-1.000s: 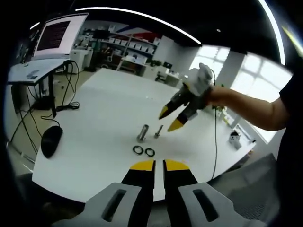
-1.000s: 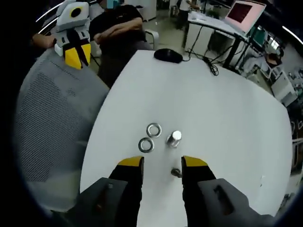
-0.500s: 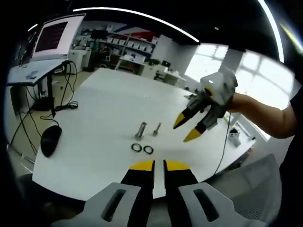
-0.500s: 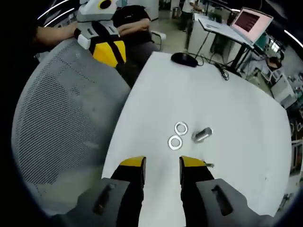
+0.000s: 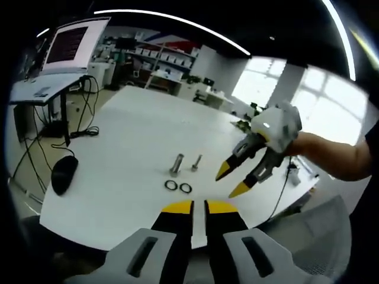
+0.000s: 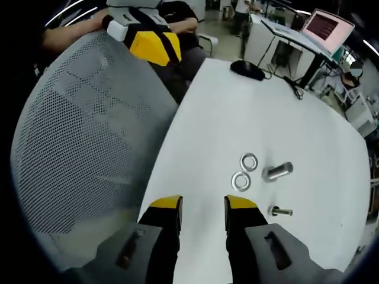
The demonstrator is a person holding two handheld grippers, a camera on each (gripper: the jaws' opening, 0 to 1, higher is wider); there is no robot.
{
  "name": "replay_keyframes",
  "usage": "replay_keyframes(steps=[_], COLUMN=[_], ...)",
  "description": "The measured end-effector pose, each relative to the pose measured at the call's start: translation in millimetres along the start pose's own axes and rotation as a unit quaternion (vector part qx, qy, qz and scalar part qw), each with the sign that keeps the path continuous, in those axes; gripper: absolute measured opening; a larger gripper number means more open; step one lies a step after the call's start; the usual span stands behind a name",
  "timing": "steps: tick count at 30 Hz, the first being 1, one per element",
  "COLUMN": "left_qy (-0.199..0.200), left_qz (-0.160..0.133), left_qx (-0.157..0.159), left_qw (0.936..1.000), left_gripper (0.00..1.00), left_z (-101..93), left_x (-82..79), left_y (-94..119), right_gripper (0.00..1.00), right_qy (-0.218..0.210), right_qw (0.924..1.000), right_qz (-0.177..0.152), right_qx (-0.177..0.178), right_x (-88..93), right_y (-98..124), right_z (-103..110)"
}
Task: Place the washer onto the threaded stud by aligning its center hole with the stud, sliding it down to the base, and recovering from edge contact or off-axis alignment until the washer reaches the visible bottom stop.
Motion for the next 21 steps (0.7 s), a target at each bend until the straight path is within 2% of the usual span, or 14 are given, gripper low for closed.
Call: replay_keyframes(steps=[5, 9, 11, 13, 14, 15, 19, 21], left_qy=[-0.014, -0.018, -0.023, -0.036, -0.046, -0.050, -0.091, -0.101], left_qz=[0.017, 0.038, 0.028, 0.033, 0.048, 0.077, 0.138, 0.139], left_qx=[0.013, 0.025, 0.042, 0.051, 0.059, 0.071, 0.117, 0.132], left_qw=[0.9997, 0.9988, 0.9984, 0.9975, 0.9960, 0.9933, 0.9793, 0.9763], left_gripper=[0.02, 0.01, 0.01, 0.01, 0.01, 0.02, 0.04, 0.04], left_z=[-4.3, -6.1, -10.7, -14.0, -16.2, -19.0, -30.4, -34.5], left_x=[3.2, 7.6, 4.4, 4.6, 7.8, 14.2, 29.5, 29.7], left_y=[-2.1, -2.4, -3.3, -4.1, -5.1, -6.1, -8.7, -9.7], right_gripper=[0.30, 0.30, 0.30, 0.30, 0.30, 0.30, 0.30, 0.31], right_qy=[-0.034, -0.091, -0.116, -0.125, -0.132, -0.140, -0.152, -0.157], right_qw=[0.9991, 0.9951, 0.9923, 0.9908, 0.9895, 0.9881, 0.9853, 0.9846], right_qz=[0.025, 0.033, 0.035, 0.042, 0.047, 0.053, 0.069, 0.070], right_qx=[0.006, 0.022, 0.024, 0.031, 0.035, 0.036, 0.035, 0.033], right_x=[4.3, 8.1, 8.9, 10.4, 11.6, 12.9, 12.5, 11.6], right_y=[-6.2, -15.3, -22.2, -27.7, -32.1, -37.0, -46.6, -49.3], right_z=[-17.0, -34.9, -39.5, -43.4, -45.9, -47.1, -50.5, -51.4])
Point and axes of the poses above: the point that each gripper's makers call its tool centre point, and the gripper's own axes: y roughly backward along the fingers, z roughly to its left, x roughly out of its underside, the point moved 4 cm from there along y, roughly backward along the fingers, and after that the axes turned 3 degrees about x, right-handed, at the moved point
